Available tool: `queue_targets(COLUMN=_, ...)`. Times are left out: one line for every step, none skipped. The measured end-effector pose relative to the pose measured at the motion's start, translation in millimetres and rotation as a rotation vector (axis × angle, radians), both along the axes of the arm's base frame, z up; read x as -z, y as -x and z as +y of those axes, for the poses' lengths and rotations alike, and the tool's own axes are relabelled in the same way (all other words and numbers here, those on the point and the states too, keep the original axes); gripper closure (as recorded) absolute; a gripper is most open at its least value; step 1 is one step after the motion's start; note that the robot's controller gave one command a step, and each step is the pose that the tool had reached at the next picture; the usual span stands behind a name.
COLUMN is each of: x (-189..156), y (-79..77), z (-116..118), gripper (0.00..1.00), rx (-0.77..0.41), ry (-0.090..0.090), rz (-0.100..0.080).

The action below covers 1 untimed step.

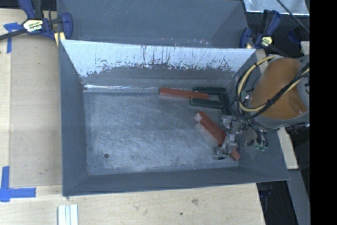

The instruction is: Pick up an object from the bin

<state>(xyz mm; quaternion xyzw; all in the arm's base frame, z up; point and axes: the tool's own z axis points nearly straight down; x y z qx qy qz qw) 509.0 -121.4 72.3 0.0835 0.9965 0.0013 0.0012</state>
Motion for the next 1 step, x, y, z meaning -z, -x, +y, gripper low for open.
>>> queue_targets(x=-146.2, y=-13.2, z=-0.9, gripper=1.0, rx=-0.09, ry=0.005, rz=-0.003)
